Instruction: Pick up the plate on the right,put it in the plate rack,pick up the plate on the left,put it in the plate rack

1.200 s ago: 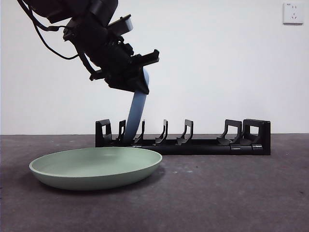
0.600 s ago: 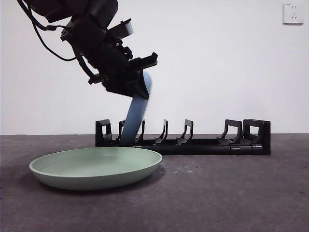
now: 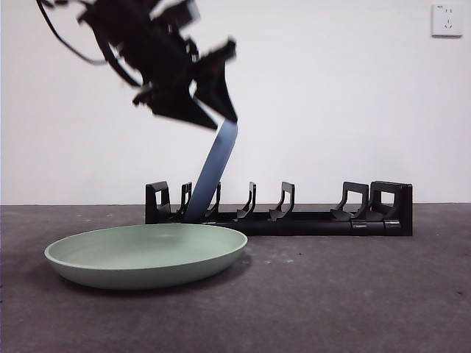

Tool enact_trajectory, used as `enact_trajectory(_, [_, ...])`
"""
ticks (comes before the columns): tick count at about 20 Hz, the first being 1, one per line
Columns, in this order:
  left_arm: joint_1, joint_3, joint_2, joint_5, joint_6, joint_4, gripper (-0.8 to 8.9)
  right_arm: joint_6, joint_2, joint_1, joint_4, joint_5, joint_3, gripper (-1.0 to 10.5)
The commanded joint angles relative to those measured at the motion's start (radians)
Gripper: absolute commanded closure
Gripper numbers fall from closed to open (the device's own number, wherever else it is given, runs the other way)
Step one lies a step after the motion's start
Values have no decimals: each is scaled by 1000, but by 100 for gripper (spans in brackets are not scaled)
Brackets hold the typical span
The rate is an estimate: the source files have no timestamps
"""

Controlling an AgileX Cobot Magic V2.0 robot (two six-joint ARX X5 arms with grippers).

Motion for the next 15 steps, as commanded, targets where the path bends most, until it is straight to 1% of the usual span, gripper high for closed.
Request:
enact_trajectory(1, [-10, -4, -84, 23, 7, -55, 615, -3, 0, 1, 25, -2, -11, 540])
enact_trajectory(5, [-16, -4, -274, 39, 68, -225, 615, -3, 27, 1, 50, -13, -11, 541])
enact_trajectory(10, [-17, -4, -541, 42, 133, -466, 614, -3, 111, 7, 76, -79, -11, 540])
enact_trajectory(11, [-17, -4, -586, 42, 138, -502, 592, -2, 133, 20, 86, -84, -11, 541])
enact_trajectory(13, [-18, -4, -681, 42, 158, -576, 415, 3, 190, 56, 103, -83, -11, 540])
enact_trajectory(14, [-18, -4, -726, 42, 166, -615, 350, 5, 227, 82, 116, -83, -11, 540])
enact_trajectory(15, [-18, -4, -760, 45, 178, -647, 336, 14, 260, 106, 132, -83, -11, 540])
